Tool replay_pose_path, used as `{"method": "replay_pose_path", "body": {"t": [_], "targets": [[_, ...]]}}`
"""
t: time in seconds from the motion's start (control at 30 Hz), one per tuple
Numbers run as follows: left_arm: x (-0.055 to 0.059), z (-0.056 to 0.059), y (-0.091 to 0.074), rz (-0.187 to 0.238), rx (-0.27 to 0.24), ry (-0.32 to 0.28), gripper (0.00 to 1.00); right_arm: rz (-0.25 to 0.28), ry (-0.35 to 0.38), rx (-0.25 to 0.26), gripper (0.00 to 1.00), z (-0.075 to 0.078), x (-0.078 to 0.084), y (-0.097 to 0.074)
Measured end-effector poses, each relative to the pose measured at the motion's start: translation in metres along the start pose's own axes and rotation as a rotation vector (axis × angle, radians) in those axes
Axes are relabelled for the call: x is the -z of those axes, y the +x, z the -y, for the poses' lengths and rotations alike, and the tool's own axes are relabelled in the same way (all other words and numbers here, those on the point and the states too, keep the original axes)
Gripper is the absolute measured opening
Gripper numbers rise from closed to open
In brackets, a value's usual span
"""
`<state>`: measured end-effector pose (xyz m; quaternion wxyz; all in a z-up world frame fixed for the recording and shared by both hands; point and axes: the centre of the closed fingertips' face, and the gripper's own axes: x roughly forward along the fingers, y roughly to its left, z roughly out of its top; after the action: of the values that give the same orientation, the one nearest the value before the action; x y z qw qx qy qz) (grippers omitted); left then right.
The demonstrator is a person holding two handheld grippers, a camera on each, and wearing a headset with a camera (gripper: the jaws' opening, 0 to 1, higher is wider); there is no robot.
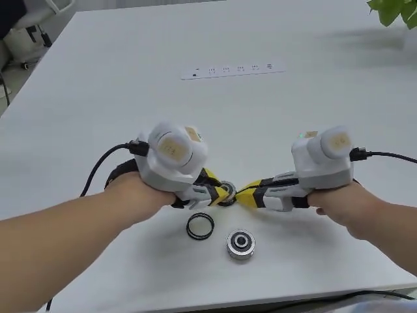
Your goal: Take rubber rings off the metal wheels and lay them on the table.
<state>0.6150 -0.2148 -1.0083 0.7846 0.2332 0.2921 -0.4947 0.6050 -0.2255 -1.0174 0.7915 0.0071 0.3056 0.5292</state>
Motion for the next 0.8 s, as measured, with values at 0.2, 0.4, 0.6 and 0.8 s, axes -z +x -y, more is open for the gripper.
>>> {"method": "replay_pose_path", "body": {"t": [0.2,0.4,0.6,0.8], "targets": [[-0.0007,0.0003,0.0001,-0.003,-0.009,-0.011,0.13,0.011,0.077,0.001,0.00,0.0043,0.0001,-0.0026],[-0.0014,0.0004,-0.0002,-0.002,-0.017,-0.019,0.13,0.035,0.162,-0.006,0.00,0.0004,-0.0010,-0.0042],[-0.0018,0.0016,-0.0006,-0.003,-0.022,-0.019,0.13,0.066,0.271,-0.009,0.00,0.0009,-0.0018,-0.0058],[-0.0025,0.0033,-0.0006,-0.003,-0.023,-0.019,0.13,0.102,0.316,-0.013,0.00,-0.0008,-0.0076,-0.0069]]}}
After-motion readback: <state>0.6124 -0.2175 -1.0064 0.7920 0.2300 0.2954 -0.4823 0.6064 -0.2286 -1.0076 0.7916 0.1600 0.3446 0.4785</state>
